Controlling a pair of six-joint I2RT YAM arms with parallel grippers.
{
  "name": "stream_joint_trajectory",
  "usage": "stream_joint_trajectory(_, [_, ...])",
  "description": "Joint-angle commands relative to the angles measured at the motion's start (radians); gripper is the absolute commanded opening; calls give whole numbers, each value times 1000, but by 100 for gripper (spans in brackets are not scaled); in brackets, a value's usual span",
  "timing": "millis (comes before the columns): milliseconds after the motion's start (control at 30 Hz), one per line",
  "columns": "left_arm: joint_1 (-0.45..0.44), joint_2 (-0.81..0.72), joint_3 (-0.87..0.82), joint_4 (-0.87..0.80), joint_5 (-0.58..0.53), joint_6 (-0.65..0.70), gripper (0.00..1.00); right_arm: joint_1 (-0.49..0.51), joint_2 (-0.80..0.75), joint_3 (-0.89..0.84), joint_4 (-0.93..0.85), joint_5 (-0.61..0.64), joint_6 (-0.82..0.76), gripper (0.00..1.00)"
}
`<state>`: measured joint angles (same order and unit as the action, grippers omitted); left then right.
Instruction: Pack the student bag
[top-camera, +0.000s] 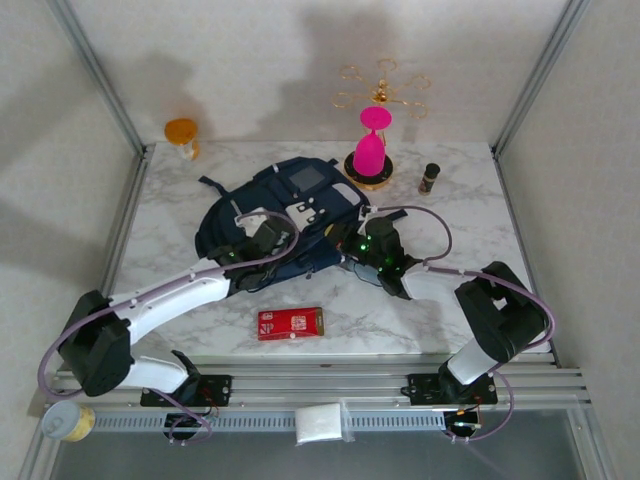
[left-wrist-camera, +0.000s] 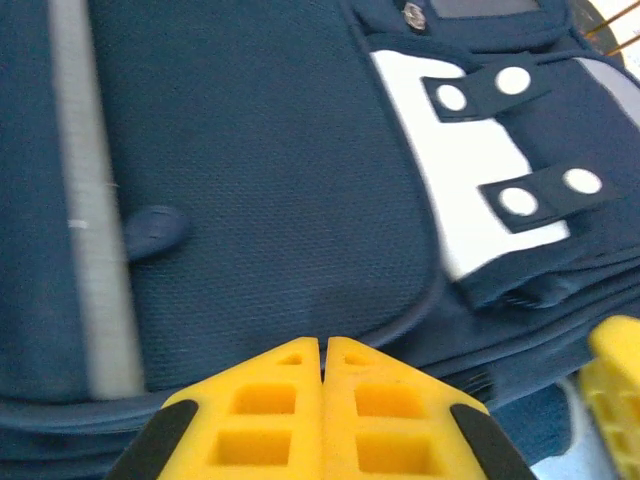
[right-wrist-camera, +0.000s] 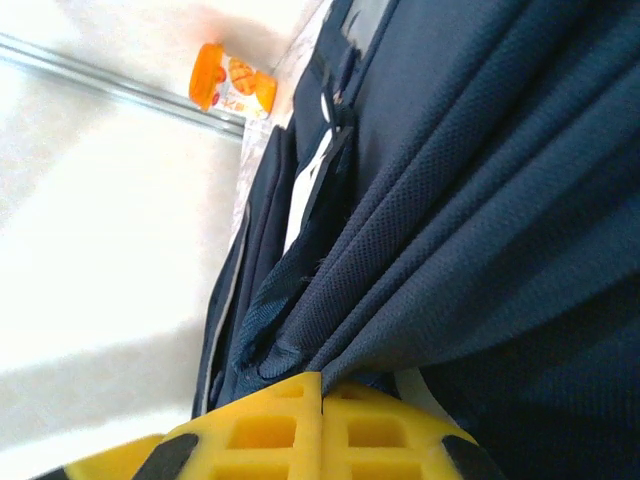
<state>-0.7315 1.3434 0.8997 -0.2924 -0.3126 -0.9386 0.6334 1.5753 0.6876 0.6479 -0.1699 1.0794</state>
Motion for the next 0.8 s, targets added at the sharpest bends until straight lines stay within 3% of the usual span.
stream_joint_trajectory(0, [-4, -77, -67, -30, -105, 14, 0, -55, -22, 60, 13, 44, 40, 0])
stream_joint_trajectory(200, [7, -239, -214, 113, -137, 115, 0, -131, 48, 147, -46, -22, 96, 0])
stream_joint_trajectory(367, [5, -312, -279, 261, -73, 133, 0, -86, 65, 257, -256, -62, -1, 0])
stream_joint_trajectory(467, [1, -319, -300, 355, -35, 133, 0, -58, 42, 281, -423, -58, -41, 32])
stream_joint_trajectory(533, [-3, -321, -297, 373, -48, 117, 0, -37, 3, 262, -505, -46, -46, 45])
stream_joint_trajectory(633, [-18, -327, -309, 419, -46, 122, 0, 15, -43, 265, -656, -39, -51, 57])
stream_joint_trajectory(767, [-27, -319, -310, 424, -48, 132, 0, 104, -76, 227, -676, -56, 58, 67])
